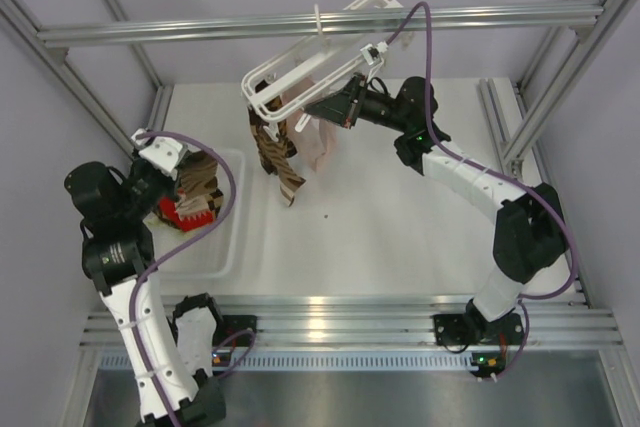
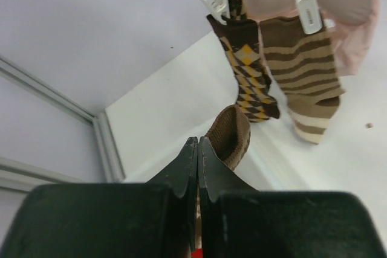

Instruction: Clip the socks to the hanger

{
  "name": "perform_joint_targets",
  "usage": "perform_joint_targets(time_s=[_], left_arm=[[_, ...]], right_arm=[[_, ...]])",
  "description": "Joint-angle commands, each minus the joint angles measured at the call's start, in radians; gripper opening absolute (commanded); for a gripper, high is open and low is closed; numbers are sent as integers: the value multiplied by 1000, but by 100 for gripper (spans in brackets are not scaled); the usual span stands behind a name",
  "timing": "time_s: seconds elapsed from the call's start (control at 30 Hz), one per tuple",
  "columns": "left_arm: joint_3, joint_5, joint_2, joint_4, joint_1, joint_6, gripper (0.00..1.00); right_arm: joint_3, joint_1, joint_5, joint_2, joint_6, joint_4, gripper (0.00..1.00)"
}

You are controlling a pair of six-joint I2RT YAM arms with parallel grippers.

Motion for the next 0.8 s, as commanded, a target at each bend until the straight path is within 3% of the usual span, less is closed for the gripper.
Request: perform_joint_targets(time_s=[0.0,0.33,0.67,0.77], left_arm=[[22,23,-26,-101,1,-154,0],[29,407,-104,-126,1,-225,0],[36,404,17,-57,-2,-275,0],[36,294,84,55,-53,-343,0]], right_arm=[[-7,-7,-4,-37,-11,0,0],[-8,-6,-23,-23,7,46,0],[-11,-3,-41,-10,38,94,0],[-7,-3,-41,-3,37,90,0]])
